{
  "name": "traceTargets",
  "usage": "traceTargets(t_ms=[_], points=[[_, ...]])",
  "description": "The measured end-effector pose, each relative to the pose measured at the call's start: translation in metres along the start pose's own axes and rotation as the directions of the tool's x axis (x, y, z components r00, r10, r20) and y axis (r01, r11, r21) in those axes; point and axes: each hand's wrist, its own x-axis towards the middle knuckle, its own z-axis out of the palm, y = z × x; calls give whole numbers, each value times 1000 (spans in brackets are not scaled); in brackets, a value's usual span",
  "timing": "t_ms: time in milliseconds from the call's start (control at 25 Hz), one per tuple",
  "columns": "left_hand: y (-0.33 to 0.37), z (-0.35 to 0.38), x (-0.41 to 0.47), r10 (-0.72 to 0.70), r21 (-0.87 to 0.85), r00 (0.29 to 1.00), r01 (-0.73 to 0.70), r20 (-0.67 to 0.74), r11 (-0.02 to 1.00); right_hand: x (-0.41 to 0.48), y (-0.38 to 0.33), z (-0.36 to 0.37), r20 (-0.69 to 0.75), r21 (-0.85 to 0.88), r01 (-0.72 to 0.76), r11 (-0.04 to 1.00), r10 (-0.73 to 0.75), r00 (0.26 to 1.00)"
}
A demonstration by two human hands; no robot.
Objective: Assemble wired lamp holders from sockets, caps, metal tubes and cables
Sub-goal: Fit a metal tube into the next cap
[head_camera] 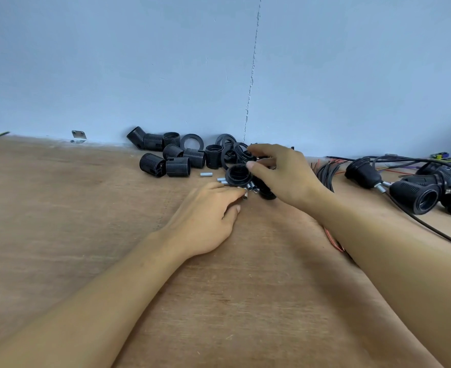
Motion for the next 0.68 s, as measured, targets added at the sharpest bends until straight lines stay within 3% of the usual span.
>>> traceTargets(t_ms=[120, 320, 520, 680], points=[[-2, 1, 0, -16, 8, 1000, 16, 1, 1000, -6, 6, -8, -80, -63, -13, 998, 8, 997], [-3, 3, 2, -54, 4, 998, 54, -24, 999, -18, 18, -23, 135, -326, -17, 945, 64, 989], [1, 2, -1, -120, -28, 986, 117, -114, 993, -24, 24, -25, -53, -158, -85, 984, 77, 996], [5, 0, -3, -97, 6, 987, 99, -131, 995, -30, 20, -24, 24, -90, -93, 992, 96, 995]])
